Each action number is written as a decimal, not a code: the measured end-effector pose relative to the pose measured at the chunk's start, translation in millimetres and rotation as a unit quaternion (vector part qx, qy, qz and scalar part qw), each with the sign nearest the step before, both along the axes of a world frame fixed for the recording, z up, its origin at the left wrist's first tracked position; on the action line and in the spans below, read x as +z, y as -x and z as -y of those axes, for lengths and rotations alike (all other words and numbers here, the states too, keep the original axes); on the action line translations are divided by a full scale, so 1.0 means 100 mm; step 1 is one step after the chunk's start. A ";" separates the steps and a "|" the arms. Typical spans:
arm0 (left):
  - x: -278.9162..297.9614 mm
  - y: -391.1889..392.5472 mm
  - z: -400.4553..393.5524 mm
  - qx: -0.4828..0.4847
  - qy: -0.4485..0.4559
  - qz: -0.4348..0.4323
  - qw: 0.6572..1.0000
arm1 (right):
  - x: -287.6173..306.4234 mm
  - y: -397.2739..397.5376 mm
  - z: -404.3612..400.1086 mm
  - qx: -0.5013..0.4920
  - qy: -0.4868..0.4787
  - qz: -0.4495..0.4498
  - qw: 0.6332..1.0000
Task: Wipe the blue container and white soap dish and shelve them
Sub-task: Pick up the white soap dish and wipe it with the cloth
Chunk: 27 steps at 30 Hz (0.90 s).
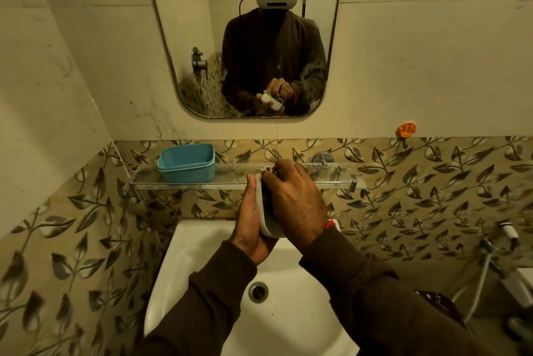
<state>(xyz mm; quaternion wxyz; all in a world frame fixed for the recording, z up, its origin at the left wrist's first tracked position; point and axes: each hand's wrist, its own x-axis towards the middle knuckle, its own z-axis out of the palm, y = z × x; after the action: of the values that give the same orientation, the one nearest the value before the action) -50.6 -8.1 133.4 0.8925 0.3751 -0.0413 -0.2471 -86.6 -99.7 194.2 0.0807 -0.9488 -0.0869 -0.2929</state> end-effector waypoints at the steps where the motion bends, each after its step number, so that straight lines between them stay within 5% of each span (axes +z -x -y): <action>1: 0.03 -0.01 0.00 0.001 -0.004 0.000 1.000 | 0.00 0.00 0.00 0.010 -0.012 0.003 1.000; 7: 0.04 -0.03 -0.05 0.004 0.006 -0.014 1.000 | 0.09 0.03 0.10 0.156 -0.052 -0.021 0.986; 15: 0.17 -0.11 -0.24 -0.046 0.045 -0.004 0.998 | 0.20 0.16 0.25 0.320 -0.061 -0.176 0.929; 22: 0.20 0.03 -0.16 -0.049 0.042 -0.038 0.997 | 0.27 0.09 0.31 0.278 0.047 -0.061 0.958; 27: 0.25 0.04 -0.05 -0.007 -0.024 -0.014 1.000 | 0.32 -0.04 0.30 0.154 0.018 0.038 0.987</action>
<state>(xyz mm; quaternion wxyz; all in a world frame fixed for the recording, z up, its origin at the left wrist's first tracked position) -54.2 -3.4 158.5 0.8818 0.3928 -0.0258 -0.2597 -82.9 -129.8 226.4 0.1045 -0.9135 -0.2402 -0.3113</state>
